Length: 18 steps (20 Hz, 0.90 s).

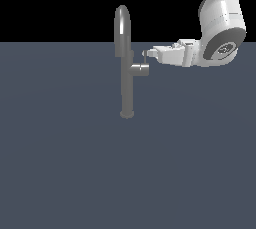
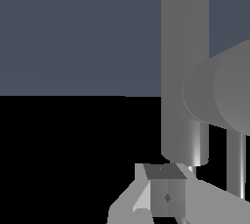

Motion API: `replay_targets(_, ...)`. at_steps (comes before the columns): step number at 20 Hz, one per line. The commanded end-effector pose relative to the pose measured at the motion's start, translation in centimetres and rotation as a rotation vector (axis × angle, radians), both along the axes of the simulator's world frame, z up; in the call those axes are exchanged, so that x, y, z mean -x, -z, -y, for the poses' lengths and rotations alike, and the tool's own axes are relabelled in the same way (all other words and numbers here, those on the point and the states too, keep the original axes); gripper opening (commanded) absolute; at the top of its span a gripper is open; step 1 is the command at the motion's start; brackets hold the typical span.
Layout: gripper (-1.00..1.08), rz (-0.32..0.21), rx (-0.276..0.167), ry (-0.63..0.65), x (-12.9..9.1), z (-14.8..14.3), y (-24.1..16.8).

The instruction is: Turn on the faucet by rotating a designated handle.

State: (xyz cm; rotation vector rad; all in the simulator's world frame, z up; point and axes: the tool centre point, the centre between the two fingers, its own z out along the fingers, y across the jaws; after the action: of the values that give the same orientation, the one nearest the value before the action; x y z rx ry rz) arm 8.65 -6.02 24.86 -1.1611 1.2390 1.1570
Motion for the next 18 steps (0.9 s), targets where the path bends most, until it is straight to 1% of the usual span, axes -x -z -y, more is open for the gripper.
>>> replay_targets(1, -1.00, 0.000, 0.000, 0.000, 0.2, 0.0, -0.1)
replay_targets(11, -1.00, 0.000, 0.000, 0.000, 2.7, -0.2, -1.2)
replay_targets(13, -1.00, -0.001, 0.001, 0.004, 2.3, -0.2, -0.9)
replay_targets(18, -1.00, 0.000, 0.000, 0.003, 3.8, -0.3, -0.9)
